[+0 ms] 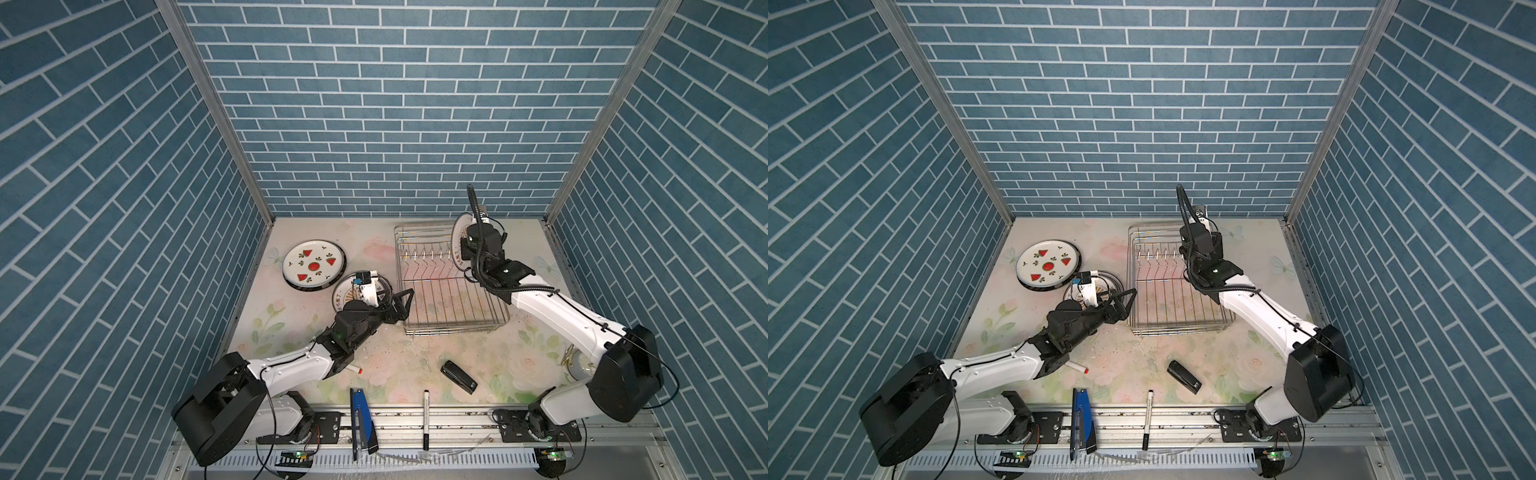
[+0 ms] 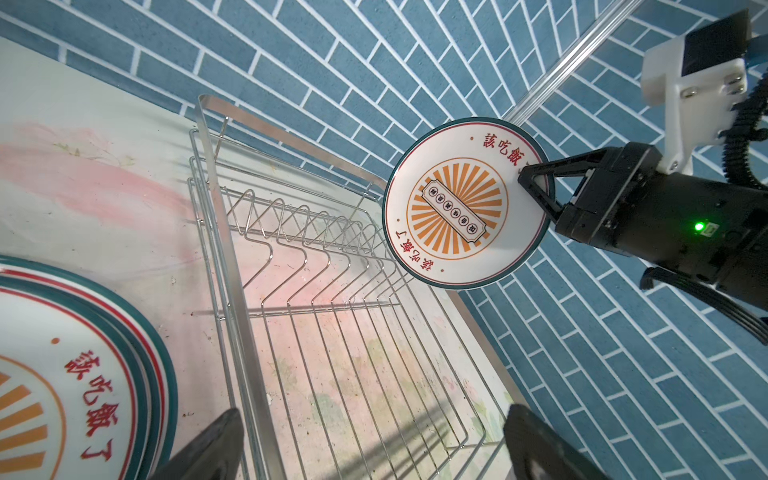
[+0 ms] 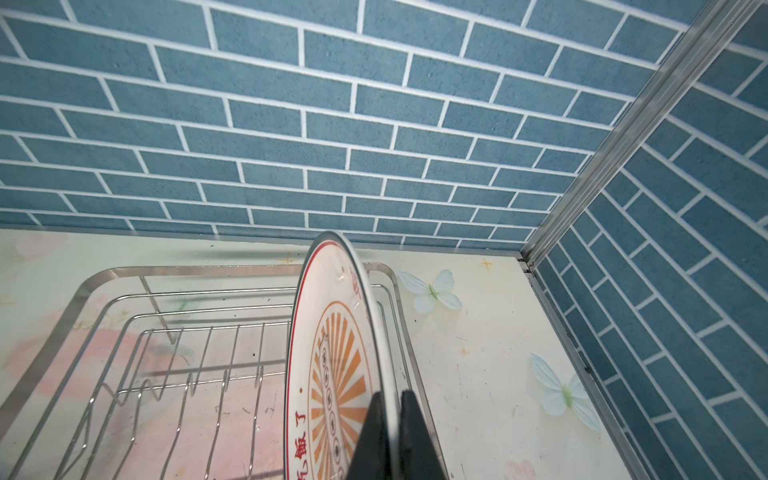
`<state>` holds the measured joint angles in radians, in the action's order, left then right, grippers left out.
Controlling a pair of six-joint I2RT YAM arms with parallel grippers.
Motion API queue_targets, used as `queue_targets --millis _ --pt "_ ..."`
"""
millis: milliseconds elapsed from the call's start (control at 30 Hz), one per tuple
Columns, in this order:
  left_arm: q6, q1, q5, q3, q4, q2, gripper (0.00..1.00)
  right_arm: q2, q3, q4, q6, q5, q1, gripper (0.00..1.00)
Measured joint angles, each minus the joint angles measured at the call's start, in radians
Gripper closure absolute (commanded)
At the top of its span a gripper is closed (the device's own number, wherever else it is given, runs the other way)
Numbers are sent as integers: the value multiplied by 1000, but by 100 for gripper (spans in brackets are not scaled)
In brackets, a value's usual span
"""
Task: Unload the plates from the dish rack
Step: 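Lift the sunburst plate out of the rack toward the left gripper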
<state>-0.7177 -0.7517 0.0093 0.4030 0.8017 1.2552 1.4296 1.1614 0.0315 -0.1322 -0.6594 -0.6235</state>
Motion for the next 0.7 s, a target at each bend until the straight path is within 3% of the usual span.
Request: queue_targets --millis 333,700 --pt "34 0 71 -41 98 -5 0 -227 -148 -73 -63 222 18 100" --pt "67 0 100 -108 166 -114 0 -414 -317 -142 -240 666 112 100"
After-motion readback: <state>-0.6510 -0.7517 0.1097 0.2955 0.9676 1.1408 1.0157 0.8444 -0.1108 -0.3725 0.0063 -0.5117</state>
